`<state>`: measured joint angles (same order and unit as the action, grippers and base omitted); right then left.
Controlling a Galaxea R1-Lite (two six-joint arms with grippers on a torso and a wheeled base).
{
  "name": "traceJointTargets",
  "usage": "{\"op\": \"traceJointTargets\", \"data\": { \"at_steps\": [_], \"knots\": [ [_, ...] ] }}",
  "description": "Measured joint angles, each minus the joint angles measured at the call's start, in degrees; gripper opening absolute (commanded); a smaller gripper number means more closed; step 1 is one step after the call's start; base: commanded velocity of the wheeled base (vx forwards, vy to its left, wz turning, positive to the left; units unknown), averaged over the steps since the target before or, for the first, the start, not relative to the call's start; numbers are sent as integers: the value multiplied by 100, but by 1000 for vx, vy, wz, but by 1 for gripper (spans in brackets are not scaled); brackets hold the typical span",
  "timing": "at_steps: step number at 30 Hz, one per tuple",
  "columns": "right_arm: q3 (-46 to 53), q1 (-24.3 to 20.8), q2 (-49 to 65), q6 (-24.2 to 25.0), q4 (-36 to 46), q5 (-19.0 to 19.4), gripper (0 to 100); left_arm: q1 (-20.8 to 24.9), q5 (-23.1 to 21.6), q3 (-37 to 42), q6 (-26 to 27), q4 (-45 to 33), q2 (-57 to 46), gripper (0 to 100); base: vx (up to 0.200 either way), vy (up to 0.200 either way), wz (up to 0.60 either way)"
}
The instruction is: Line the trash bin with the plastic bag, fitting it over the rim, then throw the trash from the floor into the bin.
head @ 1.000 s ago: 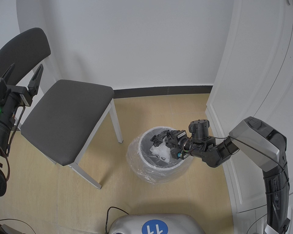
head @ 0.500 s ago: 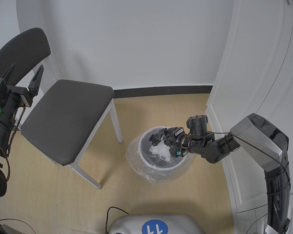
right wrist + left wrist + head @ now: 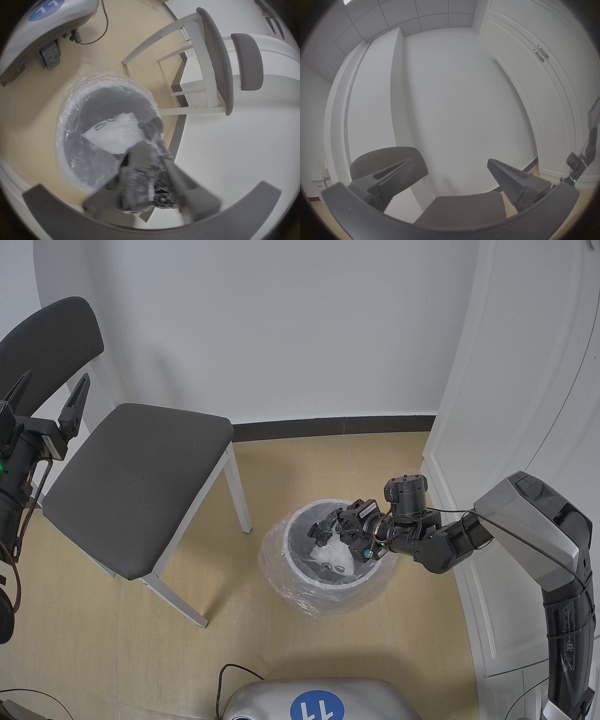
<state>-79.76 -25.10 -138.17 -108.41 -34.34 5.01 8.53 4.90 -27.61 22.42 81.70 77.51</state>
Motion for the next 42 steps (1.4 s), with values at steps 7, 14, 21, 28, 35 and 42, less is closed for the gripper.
{"op": "traceJointTargets", "data": {
  "at_steps": [7, 14, 21, 28, 35, 42],
  "knots": [
    [-4, 22, 0, -11, 0, -1, 100, 0, -6, 2, -1, 2, 7, 100, 0, 0, 0],
    [-80, 24, 0, -11, -11, -4, 100, 11, -4, 5, 38, 2, 17, 100, 0, 0, 0],
    [-118, 27, 40, 99, -34, 11, 100, 116, -1, 38, 139, 0, 63, 100, 0, 0, 0],
    [107, 138, 283, 1482, -127, -11, 100, 433, -63, 57, 117, -9, 206, 100, 0, 0, 0],
    [830, 297, 864, 4113, -496, -567, 100, 852, -285, -89, -77, 2, 846, 100, 0, 0, 0],
    [1497, 435, 1541, 6337, -716, -906, 100, 1385, -367, -601, -822, 11, 2044, 100, 0, 0, 0]
  ]
}}
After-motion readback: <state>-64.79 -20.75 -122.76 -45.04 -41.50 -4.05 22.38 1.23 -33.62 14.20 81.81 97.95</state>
